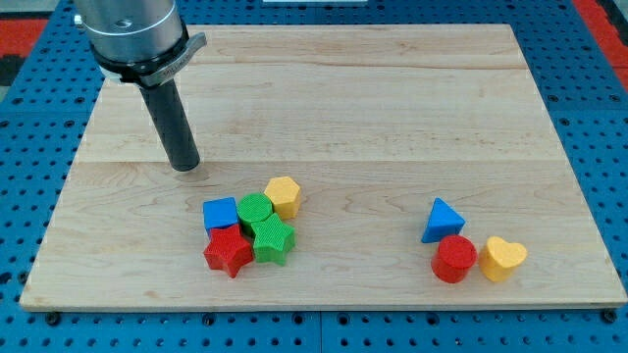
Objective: Move your arm towards the right side of the yellow heart
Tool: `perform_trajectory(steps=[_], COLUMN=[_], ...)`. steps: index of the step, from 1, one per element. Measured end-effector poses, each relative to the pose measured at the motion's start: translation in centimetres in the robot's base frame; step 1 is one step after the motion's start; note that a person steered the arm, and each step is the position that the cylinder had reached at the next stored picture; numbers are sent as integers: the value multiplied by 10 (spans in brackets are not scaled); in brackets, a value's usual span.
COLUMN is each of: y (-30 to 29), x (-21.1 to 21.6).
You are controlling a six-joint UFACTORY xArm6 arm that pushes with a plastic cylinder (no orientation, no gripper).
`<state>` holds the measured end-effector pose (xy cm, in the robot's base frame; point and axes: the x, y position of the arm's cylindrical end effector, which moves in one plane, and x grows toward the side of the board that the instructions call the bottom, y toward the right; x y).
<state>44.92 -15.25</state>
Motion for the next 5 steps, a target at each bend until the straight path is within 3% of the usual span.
perform_trajectory(steps=[3,4,5], y=[5,65,177], x=[-5,-90,-69])
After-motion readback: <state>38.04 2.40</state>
